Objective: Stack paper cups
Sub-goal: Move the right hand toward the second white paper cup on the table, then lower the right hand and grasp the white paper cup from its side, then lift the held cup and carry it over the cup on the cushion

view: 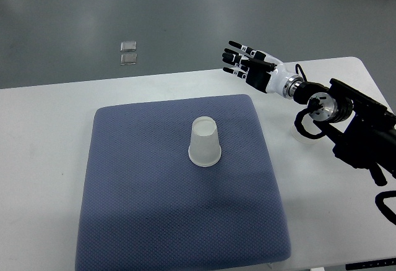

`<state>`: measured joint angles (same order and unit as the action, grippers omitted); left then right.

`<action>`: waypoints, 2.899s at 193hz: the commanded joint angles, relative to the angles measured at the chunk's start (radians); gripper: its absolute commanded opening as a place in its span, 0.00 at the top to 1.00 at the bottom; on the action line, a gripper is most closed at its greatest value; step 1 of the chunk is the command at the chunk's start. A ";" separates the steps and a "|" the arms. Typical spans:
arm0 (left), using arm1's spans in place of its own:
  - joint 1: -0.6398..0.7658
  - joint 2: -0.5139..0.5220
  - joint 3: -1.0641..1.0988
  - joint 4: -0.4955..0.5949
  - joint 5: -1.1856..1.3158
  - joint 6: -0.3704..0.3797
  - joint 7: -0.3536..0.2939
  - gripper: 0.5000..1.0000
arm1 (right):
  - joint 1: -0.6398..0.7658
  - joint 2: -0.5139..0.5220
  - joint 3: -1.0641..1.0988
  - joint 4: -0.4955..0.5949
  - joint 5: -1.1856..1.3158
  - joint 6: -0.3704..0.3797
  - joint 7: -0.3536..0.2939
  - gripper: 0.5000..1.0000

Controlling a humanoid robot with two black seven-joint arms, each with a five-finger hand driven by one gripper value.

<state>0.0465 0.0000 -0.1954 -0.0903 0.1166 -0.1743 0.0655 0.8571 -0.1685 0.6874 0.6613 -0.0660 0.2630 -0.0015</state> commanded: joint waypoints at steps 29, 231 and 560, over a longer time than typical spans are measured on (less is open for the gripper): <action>-0.004 0.000 -0.001 0.000 0.000 -0.001 0.000 0.00 | 0.017 -0.063 0.004 0.000 -0.001 0.013 0.003 0.12; -0.002 0.000 -0.001 0.000 0.000 -0.001 0.000 0.00 | 0.109 -0.499 -0.241 0.278 -0.886 0.237 0.008 0.12; -0.004 0.000 -0.001 0.000 0.000 -0.001 0.000 0.00 | 0.171 -0.517 -0.532 0.299 -1.164 -0.039 0.167 0.55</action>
<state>0.0429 0.0000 -0.1963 -0.0905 0.1166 -0.1747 0.0661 0.9829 -0.6805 0.1509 0.9423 -1.2345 0.2000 0.1283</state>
